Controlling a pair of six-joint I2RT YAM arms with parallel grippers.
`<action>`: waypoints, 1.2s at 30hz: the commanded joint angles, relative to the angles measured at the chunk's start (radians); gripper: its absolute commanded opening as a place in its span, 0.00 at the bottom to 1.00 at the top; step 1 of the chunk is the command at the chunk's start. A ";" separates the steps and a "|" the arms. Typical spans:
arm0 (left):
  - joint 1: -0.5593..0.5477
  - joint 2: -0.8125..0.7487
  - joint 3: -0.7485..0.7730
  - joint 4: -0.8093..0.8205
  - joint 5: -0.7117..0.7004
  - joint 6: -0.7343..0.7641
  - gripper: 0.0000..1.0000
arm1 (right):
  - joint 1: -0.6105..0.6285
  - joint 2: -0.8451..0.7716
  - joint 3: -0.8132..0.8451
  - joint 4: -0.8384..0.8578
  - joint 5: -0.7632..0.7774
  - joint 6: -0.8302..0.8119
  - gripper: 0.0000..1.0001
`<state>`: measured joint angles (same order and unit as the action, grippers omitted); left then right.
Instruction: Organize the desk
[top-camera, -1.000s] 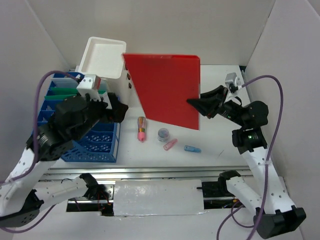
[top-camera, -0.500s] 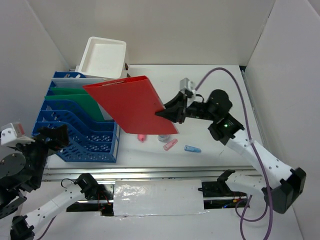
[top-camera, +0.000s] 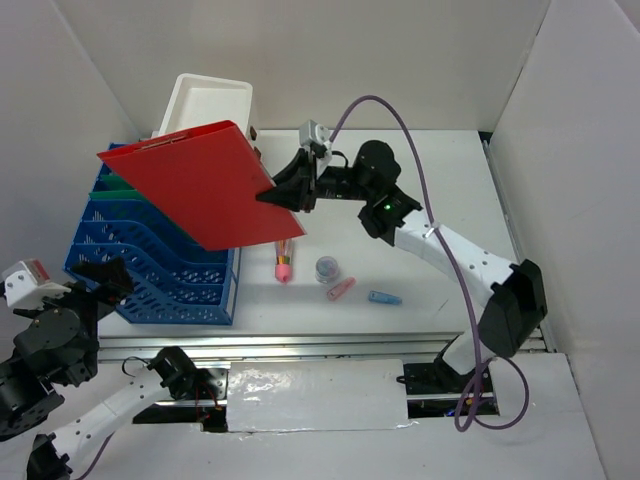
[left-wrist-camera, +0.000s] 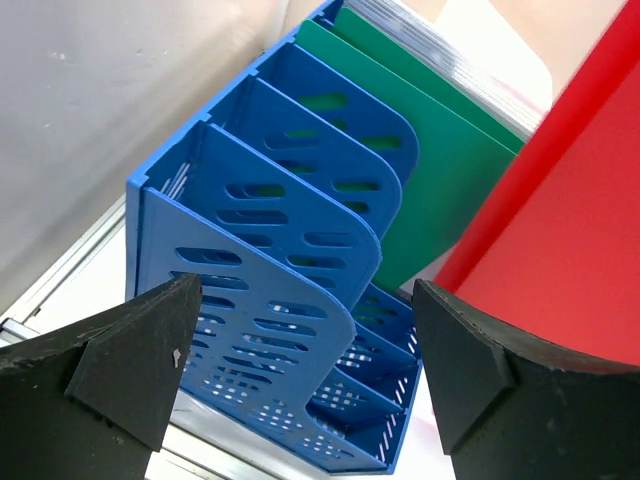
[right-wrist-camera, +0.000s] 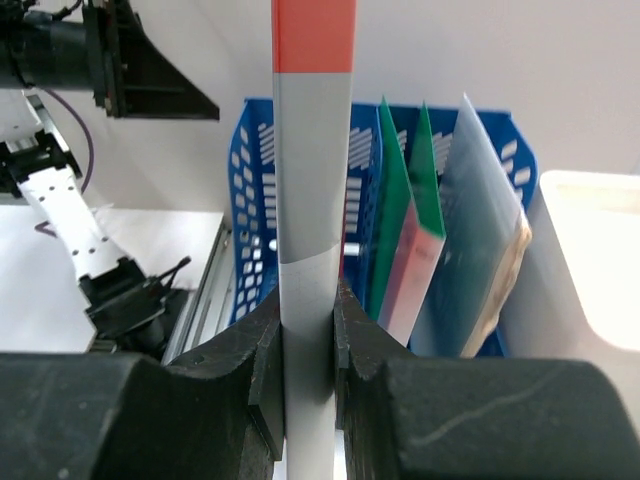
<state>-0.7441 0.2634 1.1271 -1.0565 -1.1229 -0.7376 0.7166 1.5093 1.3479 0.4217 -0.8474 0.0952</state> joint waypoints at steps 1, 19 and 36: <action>0.000 -0.003 0.004 -0.014 -0.054 -0.056 1.00 | 0.011 0.063 0.117 0.212 -0.059 0.072 0.00; 0.000 -0.019 -0.044 0.055 -0.015 0.003 1.00 | 0.024 0.488 0.359 0.886 -0.076 0.530 0.00; 0.000 -0.043 -0.070 0.118 0.026 0.075 0.99 | 0.060 0.404 0.280 0.680 0.024 0.316 0.00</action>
<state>-0.7441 0.2230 1.0637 -0.9882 -1.0943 -0.6979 0.7803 2.0739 1.6527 1.1454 -0.8692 0.5243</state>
